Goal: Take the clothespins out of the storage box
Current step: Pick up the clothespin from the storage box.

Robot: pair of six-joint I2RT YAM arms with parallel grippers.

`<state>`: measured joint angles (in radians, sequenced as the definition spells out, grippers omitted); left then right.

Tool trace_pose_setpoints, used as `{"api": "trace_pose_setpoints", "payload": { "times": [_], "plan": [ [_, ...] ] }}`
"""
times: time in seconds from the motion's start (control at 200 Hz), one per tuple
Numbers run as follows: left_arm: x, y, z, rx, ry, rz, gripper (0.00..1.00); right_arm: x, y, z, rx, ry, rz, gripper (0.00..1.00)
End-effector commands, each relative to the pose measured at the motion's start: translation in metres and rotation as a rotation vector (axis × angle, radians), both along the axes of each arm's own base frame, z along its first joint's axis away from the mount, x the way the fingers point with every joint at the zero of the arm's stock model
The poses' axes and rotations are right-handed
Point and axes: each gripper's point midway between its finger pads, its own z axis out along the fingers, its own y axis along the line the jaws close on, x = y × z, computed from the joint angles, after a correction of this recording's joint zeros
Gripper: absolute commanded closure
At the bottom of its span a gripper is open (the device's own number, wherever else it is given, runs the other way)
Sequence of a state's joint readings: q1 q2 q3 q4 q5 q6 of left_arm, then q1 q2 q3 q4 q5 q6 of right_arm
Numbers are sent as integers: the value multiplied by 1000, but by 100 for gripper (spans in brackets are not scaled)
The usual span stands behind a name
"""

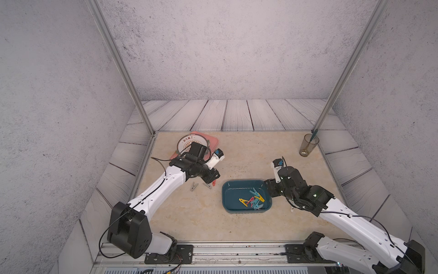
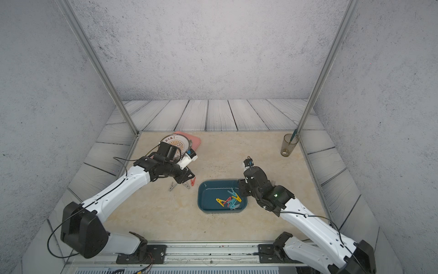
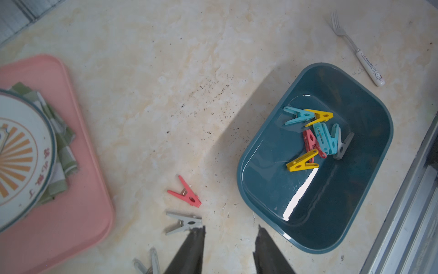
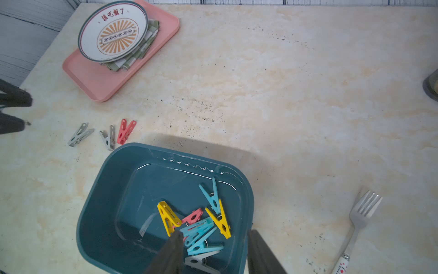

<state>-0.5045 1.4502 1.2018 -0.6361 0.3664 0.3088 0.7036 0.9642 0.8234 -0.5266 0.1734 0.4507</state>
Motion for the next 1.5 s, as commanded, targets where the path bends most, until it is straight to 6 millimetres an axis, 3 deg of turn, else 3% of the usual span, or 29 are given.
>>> {"api": "trace_pose_setpoints", "payload": {
  "times": [0.0, 0.295, 0.51, 0.731, 1.061, 1.491],
  "plan": [
    [3, -26, 0, 87, -74, -148, 59, -4, -1, 10, 41, -8, -9, 53],
    [-17, -96, -29, 170, -119, -545, 58, -19, -6, 13, 63, 21, 4, 54],
    [-39, -130, -58, 200, -70, -665, 57, -26, -17, 17, 97, -8, -27, 55],
    [-53, -147, -79, 237, -84, -803, 59, -30, -19, 23, 145, -32, -37, 59],
    [-26, -164, -117, 411, -198, -829, 62, -37, -20, 16, 171, -11, -35, 61],
    [-14, -173, -150, 471, -207, -834, 62, -41, -27, 17, 173, -29, -47, 63]
  ]
}}
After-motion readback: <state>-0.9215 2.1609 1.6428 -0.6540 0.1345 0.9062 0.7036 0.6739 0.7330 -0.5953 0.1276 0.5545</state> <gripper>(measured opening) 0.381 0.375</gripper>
